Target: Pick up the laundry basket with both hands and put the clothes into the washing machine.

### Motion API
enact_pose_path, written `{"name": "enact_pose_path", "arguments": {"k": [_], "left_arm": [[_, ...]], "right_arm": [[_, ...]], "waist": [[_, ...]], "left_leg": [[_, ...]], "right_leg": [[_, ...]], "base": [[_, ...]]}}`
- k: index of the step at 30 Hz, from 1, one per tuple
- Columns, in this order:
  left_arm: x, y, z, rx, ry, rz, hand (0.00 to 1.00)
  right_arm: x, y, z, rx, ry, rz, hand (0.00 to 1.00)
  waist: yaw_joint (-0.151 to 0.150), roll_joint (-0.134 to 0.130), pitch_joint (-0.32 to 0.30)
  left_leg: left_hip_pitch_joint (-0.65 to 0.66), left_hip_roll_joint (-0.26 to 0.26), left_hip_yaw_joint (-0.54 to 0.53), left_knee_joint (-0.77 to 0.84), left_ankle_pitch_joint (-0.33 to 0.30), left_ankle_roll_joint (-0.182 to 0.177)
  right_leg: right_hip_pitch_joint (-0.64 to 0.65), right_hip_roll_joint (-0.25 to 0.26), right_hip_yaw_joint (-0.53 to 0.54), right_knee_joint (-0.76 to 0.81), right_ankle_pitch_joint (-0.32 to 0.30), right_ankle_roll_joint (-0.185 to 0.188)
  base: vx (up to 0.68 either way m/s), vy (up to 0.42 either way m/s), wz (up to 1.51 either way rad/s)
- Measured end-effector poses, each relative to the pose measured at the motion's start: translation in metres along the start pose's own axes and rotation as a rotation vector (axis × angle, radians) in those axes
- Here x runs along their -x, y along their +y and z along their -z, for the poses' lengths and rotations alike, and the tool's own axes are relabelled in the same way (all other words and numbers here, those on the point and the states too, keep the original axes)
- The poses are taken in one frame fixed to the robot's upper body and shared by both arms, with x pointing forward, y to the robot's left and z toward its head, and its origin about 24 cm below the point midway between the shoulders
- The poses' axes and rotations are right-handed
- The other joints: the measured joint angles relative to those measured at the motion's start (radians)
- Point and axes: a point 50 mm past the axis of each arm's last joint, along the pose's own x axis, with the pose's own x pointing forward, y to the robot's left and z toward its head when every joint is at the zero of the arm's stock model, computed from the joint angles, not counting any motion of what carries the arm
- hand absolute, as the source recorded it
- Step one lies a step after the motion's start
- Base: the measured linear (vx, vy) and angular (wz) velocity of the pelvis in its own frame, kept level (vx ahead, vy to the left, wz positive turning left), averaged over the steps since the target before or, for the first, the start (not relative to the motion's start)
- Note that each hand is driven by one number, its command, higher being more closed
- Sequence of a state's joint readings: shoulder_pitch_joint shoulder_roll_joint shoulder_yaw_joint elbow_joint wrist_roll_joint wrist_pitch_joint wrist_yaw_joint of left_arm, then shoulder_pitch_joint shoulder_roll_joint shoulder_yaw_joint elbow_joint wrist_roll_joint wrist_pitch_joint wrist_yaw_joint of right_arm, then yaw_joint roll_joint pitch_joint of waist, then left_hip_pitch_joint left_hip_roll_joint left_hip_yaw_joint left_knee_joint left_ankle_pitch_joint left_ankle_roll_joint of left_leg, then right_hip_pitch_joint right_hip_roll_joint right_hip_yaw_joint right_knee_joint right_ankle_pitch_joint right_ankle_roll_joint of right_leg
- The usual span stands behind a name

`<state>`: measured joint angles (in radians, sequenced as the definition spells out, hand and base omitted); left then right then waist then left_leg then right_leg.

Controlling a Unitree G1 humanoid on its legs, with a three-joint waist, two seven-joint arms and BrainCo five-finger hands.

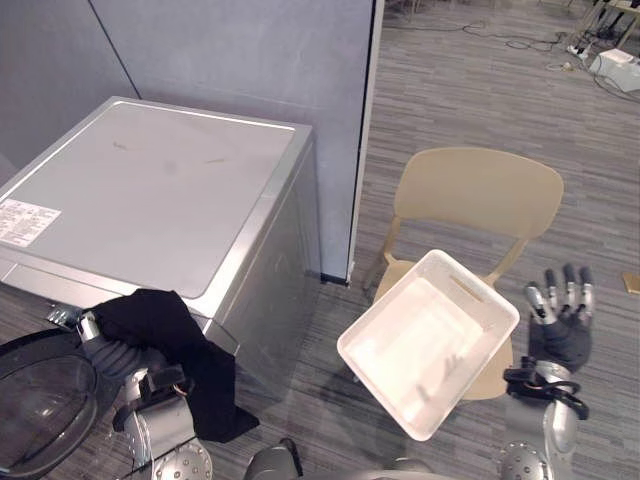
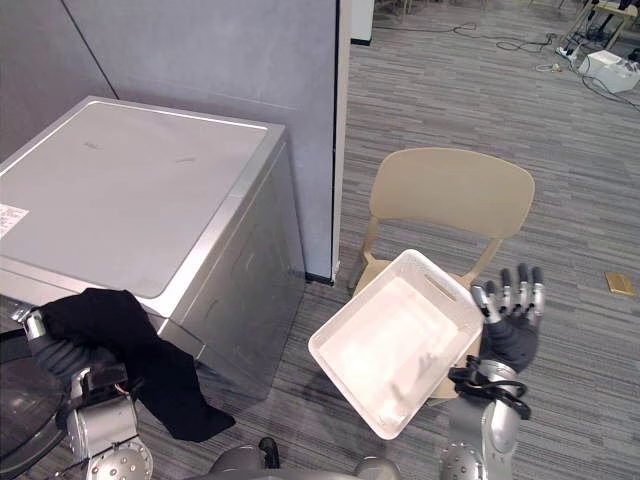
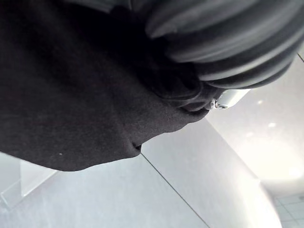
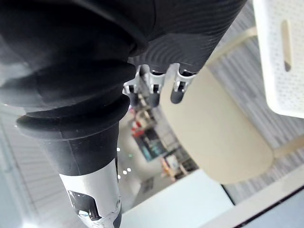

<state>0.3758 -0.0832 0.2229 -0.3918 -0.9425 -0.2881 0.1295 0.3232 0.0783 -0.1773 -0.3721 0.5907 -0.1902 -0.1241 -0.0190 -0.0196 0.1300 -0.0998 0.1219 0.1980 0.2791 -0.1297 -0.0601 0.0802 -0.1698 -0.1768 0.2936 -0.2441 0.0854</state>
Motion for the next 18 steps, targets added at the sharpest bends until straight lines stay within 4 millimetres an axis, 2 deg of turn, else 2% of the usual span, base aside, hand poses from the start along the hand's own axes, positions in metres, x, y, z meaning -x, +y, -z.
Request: {"name": "enact_pose_path", "arguments": {"k": [4,6,7,8,9,10,11,12,14,15,16,18], "left_arm": [[0.010,0.005,0.005,-0.001,0.054,0.015,1.00],[0.017,0.005,0.013,0.042,0.122,0.016,1.00],[0.018,0.006,0.014,0.054,0.135,0.014,1.00],[0.023,0.010,0.015,0.055,0.148,-0.003,1.00],[0.027,0.012,0.017,0.070,0.165,-0.023,1.00],[0.029,0.011,0.020,0.080,0.174,-0.027,1.00],[0.029,0.010,0.020,0.086,0.175,-0.021,1.00],[0.027,0.007,0.020,0.084,0.180,0.004,1.00],[0.030,0.008,0.030,0.097,0.234,-0.004,1.00],[0.032,0.007,0.039,0.110,0.280,0.003,1.00],[0.033,0.006,0.043,0.114,0.299,0.006,1.00],[0.033,0.006,0.051,0.120,0.329,0.007,1.00]], "right_arm": [[0.011,0.017,0.020,-0.027,0.102,-0.107,0.00],[0.016,0.027,0.032,-0.040,0.163,-0.174,0.00],[0.017,0.028,0.034,-0.040,0.178,-0.185,0.00],[0.018,0.032,0.037,-0.044,0.198,-0.202,0.00],[0.018,0.036,0.039,-0.025,0.210,-0.226,0.00],[0.017,0.037,0.039,-0.018,0.211,-0.236,0.00],[0.018,0.041,0.040,-0.023,0.213,-0.257,0.00],[0.017,0.044,0.040,-0.033,0.205,-0.268,0.00],[0.012,0.043,0.037,-0.029,0.187,-0.258,0.00],[0.014,0.033,0.035,-0.008,0.186,-0.221,0.00],[0.013,0.028,0.035,0.002,0.184,-0.205,0.00],[0.012,0.019,0.038,0.021,0.197,-0.169,0.00]], "waist": [[0.019,0.011,0.000],[0.033,0.030,0.020],[0.035,0.036,0.025],[0.039,0.033,0.035],[0.037,0.030,0.045],[0.036,0.037,0.053],[0.039,0.009,0.043],[0.040,0.004,0.059],[0.030,0.037,0.066],[0.006,0.038,0.062],[-0.002,0.038,0.059],[-0.009,0.019,0.031]], "left_leg": [[0.002,0.025,-0.012,0.025,0.004,-0.006],[-0.087,0.048,-0.023,0.201,0.005,-0.005],[-0.104,0.054,-0.021,0.240,0.007,-0.001],[-0.130,0.054,0.007,0.299,0.029,0.033],[-0.145,0.060,0.040,0.326,0.059,0.095],[-0.146,0.063,0.058,0.324,0.067,0.112],[-0.142,0.035,0.062,0.268,0.061,0.116],[-0.154,0.071,0.101,0.307,-0.020,0.155],[-0.150,0.185,0.113,0.362,-0.053,0.135],[-0.116,0.233,0.106,0.268,0.002,0.141],[-0.111,0.226,0.084,0.234,0.025,0.108],[-0.116,0.158,0.060,0.189,0.037,0.080]], "right_leg": [[0.032,0.020,-0.028,0.004,0.001,0.001],[0.039,0.022,-0.087,0.045,0.001,0.001],[0.041,0.022,-0.101,0.061,-0.001,0.001],[0.045,0.010,-0.121,0.101,-0.013,-0.008],[0.028,-0.012,-0.130,0.173,-0.019,-0.018],[0.011,-0.020,-0.130,0.201,-0.042,-0.029],[0.018,-0.030,-0.117,0.091,-0.041,-0.049],[0.042,-0.029,-0.143,0.051,-0.058,-0.027],[0.045,-0.005,-0.175,0.063,-0.060,-0.027],[0.072,-0.021,-0.216,0.076,-0.060,-0.026],[0.078,-0.033,-0.228,0.077,-0.060,-0.026],[0.073,-0.072,-0.243,0.056,-0.052,-0.015]], "base": [[0.04,-0.098,0.23],[0.02,-0.060,0.67],[-0.02,-0.016,0.64],[-0.03,-0.005,0.68],[-0.03,0.002,0.70],[-0.06,-0.002,0.73],[-0.03,0.001,0.65],[-0.02,-0.012,0.55],[0.03,0.063,0.59],[0.05,0.129,0.90],[0.06,0.127,0.85],[0.10,0.208,0.59]]}}
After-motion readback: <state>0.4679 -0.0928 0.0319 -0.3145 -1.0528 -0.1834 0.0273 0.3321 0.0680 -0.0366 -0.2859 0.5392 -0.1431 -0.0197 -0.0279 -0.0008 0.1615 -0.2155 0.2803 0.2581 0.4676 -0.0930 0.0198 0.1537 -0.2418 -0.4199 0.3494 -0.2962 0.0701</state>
